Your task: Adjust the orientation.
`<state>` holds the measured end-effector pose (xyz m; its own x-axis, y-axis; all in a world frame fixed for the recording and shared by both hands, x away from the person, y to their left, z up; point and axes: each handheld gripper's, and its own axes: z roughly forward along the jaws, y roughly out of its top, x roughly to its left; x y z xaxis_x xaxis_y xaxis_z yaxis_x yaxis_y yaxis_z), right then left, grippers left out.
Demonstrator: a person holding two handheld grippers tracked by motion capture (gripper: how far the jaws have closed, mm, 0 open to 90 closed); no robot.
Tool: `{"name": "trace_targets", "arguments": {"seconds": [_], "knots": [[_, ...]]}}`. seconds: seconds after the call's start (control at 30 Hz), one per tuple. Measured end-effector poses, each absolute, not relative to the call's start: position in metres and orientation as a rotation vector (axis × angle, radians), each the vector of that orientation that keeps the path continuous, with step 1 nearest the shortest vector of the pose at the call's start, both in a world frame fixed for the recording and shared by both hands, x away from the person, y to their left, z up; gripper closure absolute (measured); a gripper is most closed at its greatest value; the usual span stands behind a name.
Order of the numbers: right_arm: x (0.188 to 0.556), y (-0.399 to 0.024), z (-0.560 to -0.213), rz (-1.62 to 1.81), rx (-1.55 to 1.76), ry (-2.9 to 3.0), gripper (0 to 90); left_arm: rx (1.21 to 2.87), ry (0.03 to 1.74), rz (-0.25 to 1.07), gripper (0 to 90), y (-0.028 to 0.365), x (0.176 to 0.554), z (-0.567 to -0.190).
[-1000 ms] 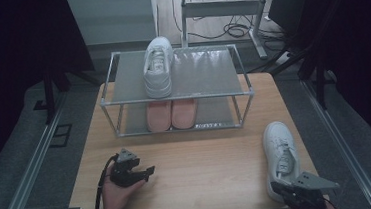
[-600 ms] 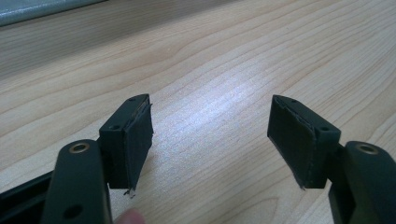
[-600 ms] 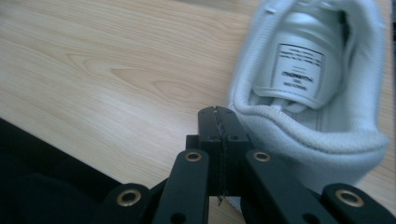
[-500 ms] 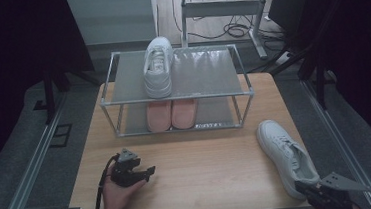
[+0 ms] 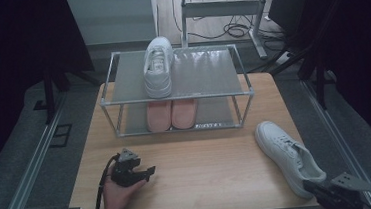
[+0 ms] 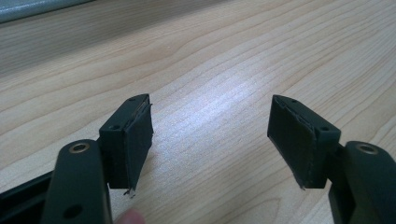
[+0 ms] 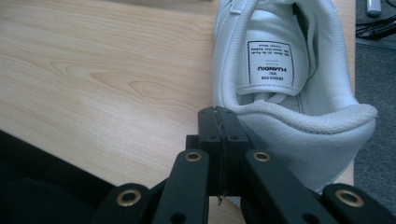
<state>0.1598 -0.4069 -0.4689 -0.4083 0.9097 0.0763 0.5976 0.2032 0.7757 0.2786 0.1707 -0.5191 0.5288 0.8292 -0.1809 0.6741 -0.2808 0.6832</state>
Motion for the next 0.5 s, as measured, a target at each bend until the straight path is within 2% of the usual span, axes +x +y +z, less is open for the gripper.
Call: {"name": "trace_targets", "arguments": {"seconds": [0.3,0.5], "knots": [[0.161,-0.412,-0.464,1.075,1.412,2.053,90.0,2.036,1.219,0.271,31.5,0.171,0.279,-0.519],[0.17,-0.404,-0.448,1.139,1.337,2.062,90.0,2.035,1.216,0.271,31.5,0.17,0.278,-0.519]]}}
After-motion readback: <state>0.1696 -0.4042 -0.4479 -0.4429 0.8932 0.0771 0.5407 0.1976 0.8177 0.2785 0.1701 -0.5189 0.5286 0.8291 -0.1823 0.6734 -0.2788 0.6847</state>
